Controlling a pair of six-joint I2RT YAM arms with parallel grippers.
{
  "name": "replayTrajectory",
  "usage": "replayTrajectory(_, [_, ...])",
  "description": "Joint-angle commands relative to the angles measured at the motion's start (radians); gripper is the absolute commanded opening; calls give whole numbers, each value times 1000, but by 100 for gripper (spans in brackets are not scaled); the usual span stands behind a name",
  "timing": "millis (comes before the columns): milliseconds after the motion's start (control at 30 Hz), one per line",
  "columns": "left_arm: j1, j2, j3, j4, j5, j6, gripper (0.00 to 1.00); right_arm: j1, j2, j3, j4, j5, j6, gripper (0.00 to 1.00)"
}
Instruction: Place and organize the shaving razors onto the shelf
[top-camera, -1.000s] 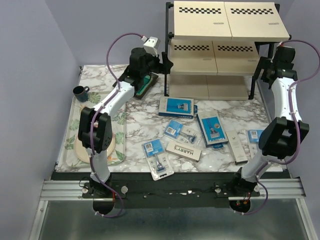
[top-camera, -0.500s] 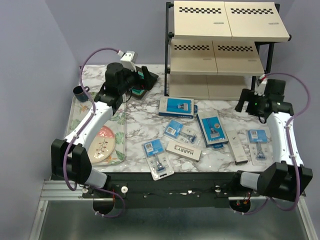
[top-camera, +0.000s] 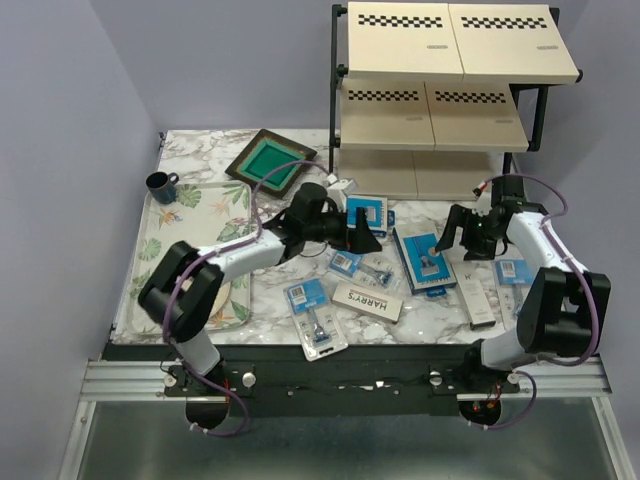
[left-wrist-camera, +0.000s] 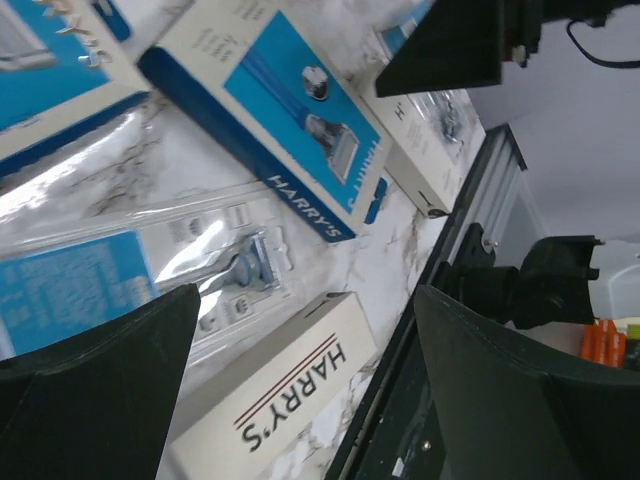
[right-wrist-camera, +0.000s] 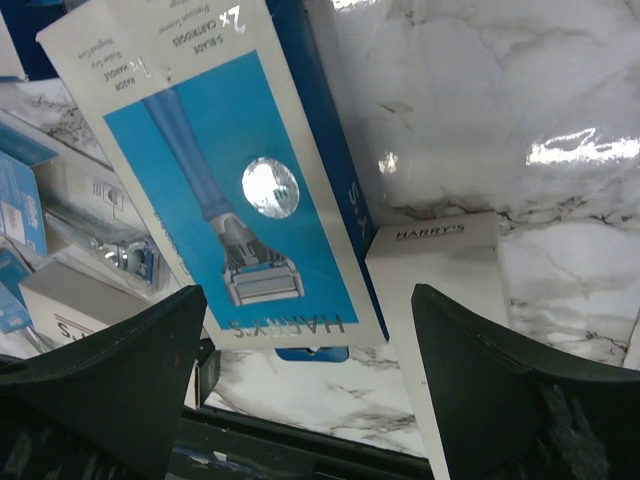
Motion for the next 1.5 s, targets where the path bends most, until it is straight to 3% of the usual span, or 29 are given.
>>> replayTrajectory(0, [-67, 180, 114, 138, 55, -100, 96, 23, 63, 34, 79, -23, 34, 91])
replayTrajectory(167, [-136, 333, 212, 207, 16, -214, 94, 32, 79, 8, 95, 5, 85, 90])
replayTrajectory(433, [-210, 547, 394, 92, -86, -285, 88, 31, 41, -76, 78, 66, 145, 89])
replayTrajectory(633, [-219, 584, 431, -26, -162, -311, 73, 32, -109, -62, -57, 80, 173, 88])
replayTrajectory(833, [-214, 617, 439, -18, -163, -328, 66, 31, -202, -180, -141, -124, 174, 76])
replayTrajectory(900, [-213, 645, 486, -40, -166, -303, 58, 31, -222, -234, -131, -170, 199, 72])
replayTrajectory(1000, [-211, 674, 543, -104, -208, -306, 44, 21, -201, -286, -134, -159, 211, 70])
replayTrajectory(1200, [-200, 674, 527, -88, -214, -341, 34, 12, -147, -312, -105, -156, 208, 71])
replayTrajectory(1467, [-183, 640, 487, -86, -211, -351, 31, 11, -76, -341, 24, -148, 285, 63])
